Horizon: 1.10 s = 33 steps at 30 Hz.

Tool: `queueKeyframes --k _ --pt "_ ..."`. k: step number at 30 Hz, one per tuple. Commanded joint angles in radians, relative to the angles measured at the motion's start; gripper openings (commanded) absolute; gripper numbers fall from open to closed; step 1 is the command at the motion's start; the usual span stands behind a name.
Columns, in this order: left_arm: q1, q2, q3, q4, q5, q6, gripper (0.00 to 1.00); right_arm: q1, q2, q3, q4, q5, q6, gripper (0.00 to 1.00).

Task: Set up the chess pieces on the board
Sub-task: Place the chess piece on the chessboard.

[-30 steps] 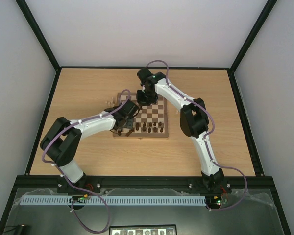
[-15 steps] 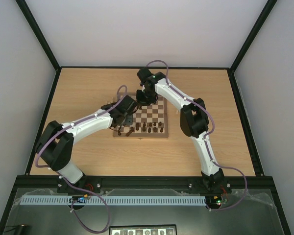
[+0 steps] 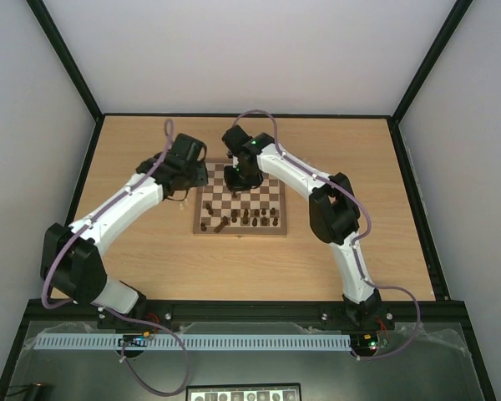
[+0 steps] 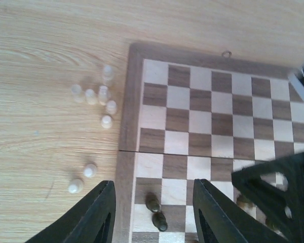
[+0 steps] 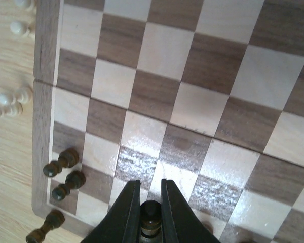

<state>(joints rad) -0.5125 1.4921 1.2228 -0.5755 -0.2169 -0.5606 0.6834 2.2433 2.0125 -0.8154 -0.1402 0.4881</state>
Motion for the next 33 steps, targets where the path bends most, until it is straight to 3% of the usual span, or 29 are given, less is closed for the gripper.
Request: queueKeyframes --k 1,7,14,24,33 --pt "0.100 -0.065 0.016 -0.031 0.127 -0.004 0.45 0.033 -0.082 -0.073 0.033 0.077 -0.041 0.05" --pt "0.193 -0.092 0.005 -0.015 0.236 -0.007 0.47 0.082 -0.128 -0.147 0.119 0.185 -0.045 0.05" --pt "0.261 -0.084 -0.019 0.010 0.352 0.010 0.47 0.096 -0.142 -0.225 0.357 0.268 -0.014 0.05" --pt "0.304 -0.089 -0.036 0.021 0.381 0.034 0.47 0.093 -0.050 -0.220 0.548 0.617 -0.082 0.05" --pt "0.312 -0.084 -0.052 0.037 0.397 0.050 0.46 0.059 0.042 -0.212 0.673 0.804 -0.100 0.01"
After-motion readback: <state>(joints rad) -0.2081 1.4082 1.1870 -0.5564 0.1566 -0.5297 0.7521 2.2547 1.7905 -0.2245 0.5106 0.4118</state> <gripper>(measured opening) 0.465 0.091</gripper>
